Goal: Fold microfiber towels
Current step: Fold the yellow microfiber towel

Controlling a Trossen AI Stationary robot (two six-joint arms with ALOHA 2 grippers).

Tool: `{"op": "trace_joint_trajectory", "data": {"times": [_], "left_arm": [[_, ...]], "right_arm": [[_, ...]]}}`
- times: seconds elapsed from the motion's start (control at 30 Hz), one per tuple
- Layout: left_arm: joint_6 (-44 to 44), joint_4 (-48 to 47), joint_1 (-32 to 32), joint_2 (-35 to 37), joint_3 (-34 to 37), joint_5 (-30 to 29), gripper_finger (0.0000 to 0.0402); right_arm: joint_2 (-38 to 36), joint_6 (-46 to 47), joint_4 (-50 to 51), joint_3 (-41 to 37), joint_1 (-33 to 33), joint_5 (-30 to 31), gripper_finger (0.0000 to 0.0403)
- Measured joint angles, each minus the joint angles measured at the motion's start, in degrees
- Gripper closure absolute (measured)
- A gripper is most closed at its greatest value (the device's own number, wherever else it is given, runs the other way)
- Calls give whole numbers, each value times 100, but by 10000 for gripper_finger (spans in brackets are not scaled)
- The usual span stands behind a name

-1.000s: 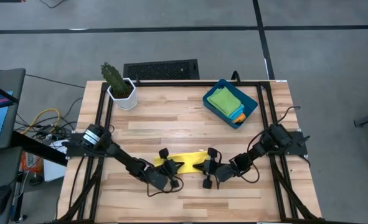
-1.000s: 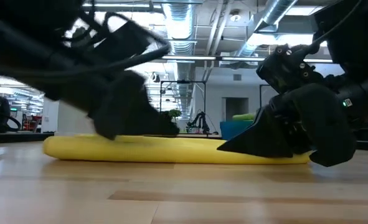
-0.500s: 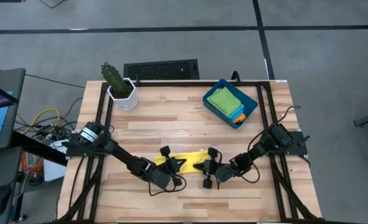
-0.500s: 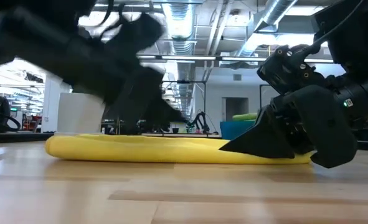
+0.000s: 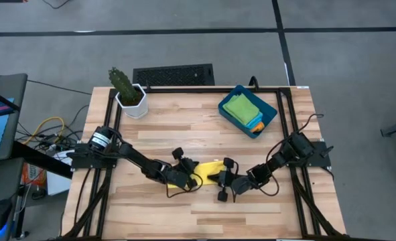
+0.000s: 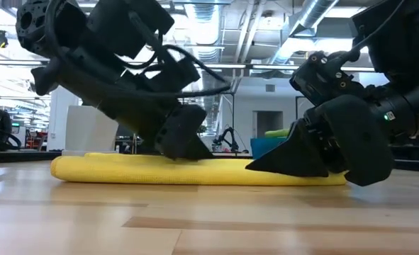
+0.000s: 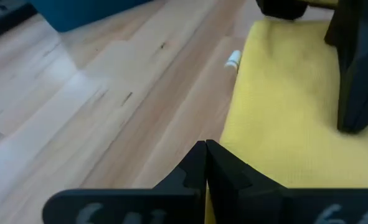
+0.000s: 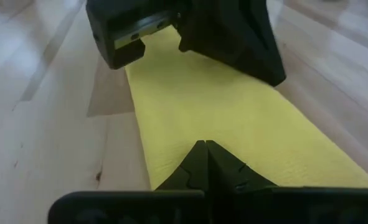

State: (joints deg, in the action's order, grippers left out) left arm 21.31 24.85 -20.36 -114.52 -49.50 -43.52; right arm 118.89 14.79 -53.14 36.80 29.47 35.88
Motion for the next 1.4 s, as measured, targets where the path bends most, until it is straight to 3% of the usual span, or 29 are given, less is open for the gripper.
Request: {"op": "trace_joint_trajectory", "data": {"times": [0.27, 0.5, 0.73, 0.9, 1.17, 1.4], "left_arm": [[0, -9, 134, 0, 69, 101, 402], [-731, 169, 343, 35, 69, -25, 402], [-615, -332, -194, 1428, 55, -76, 401], [628, -1620, -1025, 1852, 56, -313, 401], [3426, -2328, -1932, 845, 180, -1451, 401], [4375, -2846, -2035, 379, 151, -1125, 401]], "right_arm": [[-670, -737, 29, 4, 0, 49, 388], [-1248, -1059, 125, 11, -116, 135, 382], [-1112, -838, 486, 9, 3, -267, 388], [-1023, -1142, 241, 72, -34, -525, 385], [-313, -1228, 40, 409, -306, -1298, 388], [129, -924, 35, 446, -300, -1349, 386]]}}
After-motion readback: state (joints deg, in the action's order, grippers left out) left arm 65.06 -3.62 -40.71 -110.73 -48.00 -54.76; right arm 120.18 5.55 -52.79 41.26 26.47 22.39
